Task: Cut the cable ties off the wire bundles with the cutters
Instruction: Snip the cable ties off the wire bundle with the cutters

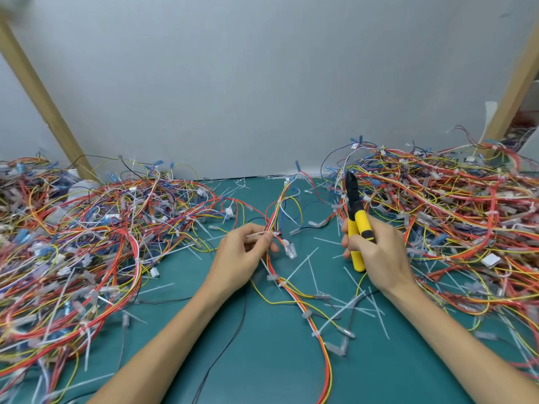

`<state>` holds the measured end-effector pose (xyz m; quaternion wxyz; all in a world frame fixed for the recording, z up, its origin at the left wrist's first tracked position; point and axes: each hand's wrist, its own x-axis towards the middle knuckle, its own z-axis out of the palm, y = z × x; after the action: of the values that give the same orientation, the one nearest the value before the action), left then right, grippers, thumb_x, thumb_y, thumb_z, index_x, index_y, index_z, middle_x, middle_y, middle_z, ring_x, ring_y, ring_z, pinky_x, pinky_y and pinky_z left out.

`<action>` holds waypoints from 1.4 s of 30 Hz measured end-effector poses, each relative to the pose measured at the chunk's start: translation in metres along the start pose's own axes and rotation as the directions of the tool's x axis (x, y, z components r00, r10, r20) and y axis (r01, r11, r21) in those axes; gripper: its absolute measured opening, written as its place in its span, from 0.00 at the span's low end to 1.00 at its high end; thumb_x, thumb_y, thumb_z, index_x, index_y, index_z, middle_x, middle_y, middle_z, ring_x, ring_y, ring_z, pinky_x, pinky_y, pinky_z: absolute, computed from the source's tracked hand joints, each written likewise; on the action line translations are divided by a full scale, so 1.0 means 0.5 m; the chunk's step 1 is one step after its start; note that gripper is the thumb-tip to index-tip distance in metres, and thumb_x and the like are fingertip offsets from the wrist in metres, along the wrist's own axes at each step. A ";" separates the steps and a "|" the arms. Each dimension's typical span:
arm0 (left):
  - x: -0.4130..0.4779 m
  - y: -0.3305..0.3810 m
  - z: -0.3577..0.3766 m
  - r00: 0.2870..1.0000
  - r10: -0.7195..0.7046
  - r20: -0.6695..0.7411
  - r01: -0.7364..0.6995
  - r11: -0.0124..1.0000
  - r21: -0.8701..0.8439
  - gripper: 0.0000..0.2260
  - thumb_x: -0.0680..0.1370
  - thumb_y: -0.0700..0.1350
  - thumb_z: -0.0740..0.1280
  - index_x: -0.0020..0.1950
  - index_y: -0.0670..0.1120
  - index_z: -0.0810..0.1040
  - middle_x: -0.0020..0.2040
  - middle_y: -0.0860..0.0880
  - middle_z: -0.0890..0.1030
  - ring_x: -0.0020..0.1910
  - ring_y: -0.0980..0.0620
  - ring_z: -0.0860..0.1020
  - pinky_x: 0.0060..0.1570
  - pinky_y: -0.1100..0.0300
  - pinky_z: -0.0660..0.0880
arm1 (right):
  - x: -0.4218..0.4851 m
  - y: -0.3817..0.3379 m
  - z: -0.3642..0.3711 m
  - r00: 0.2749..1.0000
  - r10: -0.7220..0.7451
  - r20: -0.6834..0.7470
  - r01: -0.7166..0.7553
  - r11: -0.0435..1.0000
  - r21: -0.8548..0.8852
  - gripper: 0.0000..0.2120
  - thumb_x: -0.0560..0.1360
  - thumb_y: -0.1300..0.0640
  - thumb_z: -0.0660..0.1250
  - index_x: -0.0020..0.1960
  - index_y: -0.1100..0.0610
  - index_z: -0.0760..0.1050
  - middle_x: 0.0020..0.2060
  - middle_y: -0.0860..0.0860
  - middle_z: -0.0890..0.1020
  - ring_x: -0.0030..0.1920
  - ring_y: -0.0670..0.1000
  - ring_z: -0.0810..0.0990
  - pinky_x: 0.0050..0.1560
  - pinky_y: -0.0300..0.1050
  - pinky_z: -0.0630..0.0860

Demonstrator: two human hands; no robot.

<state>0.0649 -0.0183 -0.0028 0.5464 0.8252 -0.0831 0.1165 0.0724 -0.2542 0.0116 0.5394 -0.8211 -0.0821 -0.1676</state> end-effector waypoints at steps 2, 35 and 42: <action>0.002 -0.003 -0.001 1.000 -0.015 0.003 0.015 1.000 0.004 0.05 0.80 0.45 0.65 0.46 0.49 0.79 0.35 0.52 0.84 0.35 0.55 0.76 0.43 0.58 0.72 | 0.000 0.002 0.001 1.000 -0.003 0.006 0.003 1.000 -0.006 0.08 0.61 0.55 0.63 0.39 0.54 0.77 0.33 0.58 0.80 0.30 0.49 0.82 0.37 0.57 0.80; 0.006 -0.010 -0.004 0.993 -0.034 -0.111 0.035 0.999 0.007 0.06 0.77 0.43 0.68 0.40 0.44 0.77 0.30 0.52 0.82 0.29 0.54 0.69 0.37 0.59 0.69 | -0.014 0.006 0.018 0.974 -0.224 0.032 0.201 0.792 -0.576 0.24 0.65 0.52 0.73 0.60 0.49 0.74 0.46 0.44 0.75 0.49 0.52 0.73 0.44 0.45 0.69; 0.005 -0.007 -0.005 0.994 -0.030 -0.104 0.031 0.999 0.015 0.07 0.77 0.43 0.68 0.38 0.46 0.77 0.31 0.54 0.83 0.28 0.57 0.71 0.36 0.61 0.70 | -0.017 0.004 0.020 0.939 -0.321 0.119 0.325 0.724 -0.609 0.29 0.61 0.54 0.76 0.61 0.51 0.76 0.52 0.49 0.78 0.53 0.54 0.74 0.55 0.50 0.70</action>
<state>0.0680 -0.0147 -0.0043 0.5449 0.8237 -0.0411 0.1514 0.0670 -0.2457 0.0031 0.2016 -0.9256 -0.1654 -0.2743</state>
